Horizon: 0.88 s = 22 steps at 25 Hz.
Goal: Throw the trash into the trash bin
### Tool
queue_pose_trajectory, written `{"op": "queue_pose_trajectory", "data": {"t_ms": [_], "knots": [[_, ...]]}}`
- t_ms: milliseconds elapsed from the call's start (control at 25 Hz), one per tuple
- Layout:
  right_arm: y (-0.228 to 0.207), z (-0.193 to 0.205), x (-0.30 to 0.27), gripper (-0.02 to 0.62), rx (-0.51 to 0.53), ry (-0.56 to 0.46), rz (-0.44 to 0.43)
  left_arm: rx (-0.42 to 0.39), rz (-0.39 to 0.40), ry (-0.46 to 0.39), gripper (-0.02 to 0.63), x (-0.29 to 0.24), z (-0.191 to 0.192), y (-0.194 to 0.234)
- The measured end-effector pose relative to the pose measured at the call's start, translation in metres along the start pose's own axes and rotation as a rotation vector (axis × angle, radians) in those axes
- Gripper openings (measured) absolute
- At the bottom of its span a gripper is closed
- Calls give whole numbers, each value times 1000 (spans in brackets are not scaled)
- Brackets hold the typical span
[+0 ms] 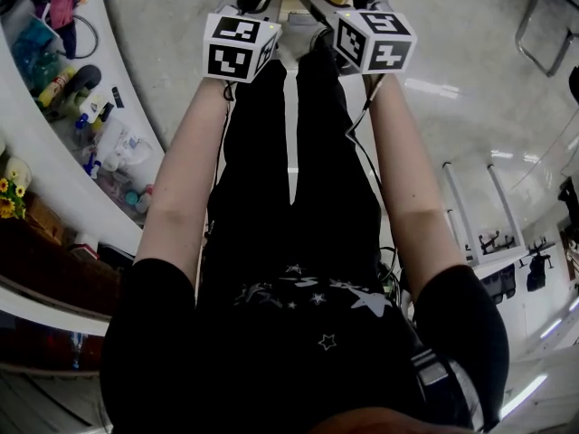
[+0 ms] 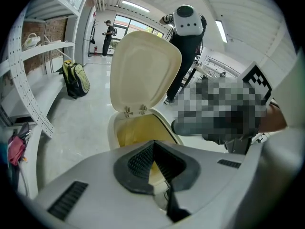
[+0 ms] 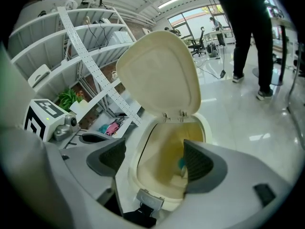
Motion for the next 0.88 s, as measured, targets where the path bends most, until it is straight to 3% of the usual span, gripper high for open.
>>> {"op": "queue_pose_trajectory", "data": {"t_ms": [320,640,880], "knots": [[21,-23,34,386,-43,-10,-20,-44,42,-16,11,25,-32,-17],[49,-58,81,282,-42,-39,17,-98,88,-41,11,60,-75,-41],[79,-92,122,279,-30,-90,22,-123,144,-66,11,93,-114,-71]]}}
Point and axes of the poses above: the fingertips, and each gripper's own axes: x backward along the fingers, y to its left, z out of its underside, the point moved 7 cm from there along x, backward along the fingers, and after that the axes turned 5 degrees about -y, right-handed, at the moved point
